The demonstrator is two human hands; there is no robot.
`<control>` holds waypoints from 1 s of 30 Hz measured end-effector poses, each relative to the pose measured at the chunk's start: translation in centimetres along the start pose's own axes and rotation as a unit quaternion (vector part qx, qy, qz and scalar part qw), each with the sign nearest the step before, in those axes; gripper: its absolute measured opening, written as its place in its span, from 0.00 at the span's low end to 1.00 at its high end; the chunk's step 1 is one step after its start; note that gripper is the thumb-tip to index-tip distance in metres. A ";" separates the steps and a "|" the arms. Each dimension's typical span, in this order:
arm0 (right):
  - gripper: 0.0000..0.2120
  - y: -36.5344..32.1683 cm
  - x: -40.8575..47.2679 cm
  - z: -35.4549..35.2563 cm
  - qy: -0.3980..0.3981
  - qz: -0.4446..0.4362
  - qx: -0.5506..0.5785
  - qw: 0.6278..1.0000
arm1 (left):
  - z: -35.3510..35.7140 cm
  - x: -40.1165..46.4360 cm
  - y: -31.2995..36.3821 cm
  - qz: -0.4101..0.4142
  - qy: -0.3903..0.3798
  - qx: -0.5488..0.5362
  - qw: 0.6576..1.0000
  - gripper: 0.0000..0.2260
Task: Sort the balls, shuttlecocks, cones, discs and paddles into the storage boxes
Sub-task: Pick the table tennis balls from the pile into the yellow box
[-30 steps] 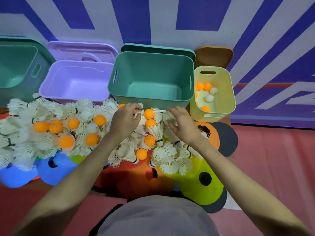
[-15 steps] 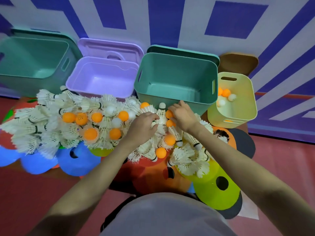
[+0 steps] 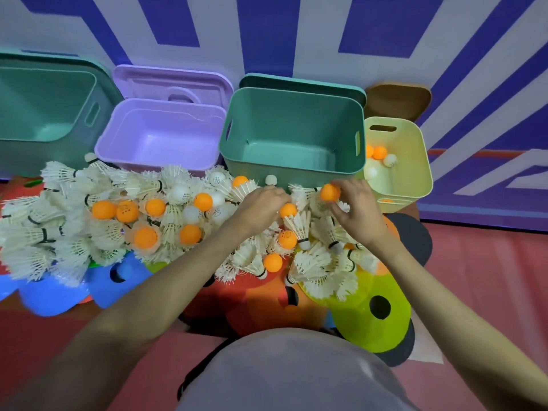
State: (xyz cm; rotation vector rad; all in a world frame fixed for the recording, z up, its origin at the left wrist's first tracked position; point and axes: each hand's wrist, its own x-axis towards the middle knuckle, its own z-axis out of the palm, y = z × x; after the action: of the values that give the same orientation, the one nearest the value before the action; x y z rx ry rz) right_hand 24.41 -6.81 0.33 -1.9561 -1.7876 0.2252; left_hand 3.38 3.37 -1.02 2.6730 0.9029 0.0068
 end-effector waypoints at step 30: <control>0.19 9.0 -2.6 -3.8 0.146 0.235 0.057 0.959 | -4.3 7.0 8.5 -0.007 0.109 -0.173 0.979 0.15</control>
State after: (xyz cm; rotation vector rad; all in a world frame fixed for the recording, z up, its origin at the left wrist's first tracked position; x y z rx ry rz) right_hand 33.80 -10.51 -0.87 -2.1730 -1.0874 0.1757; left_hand 13.55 2.47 4.96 2.3697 0.8904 0.4220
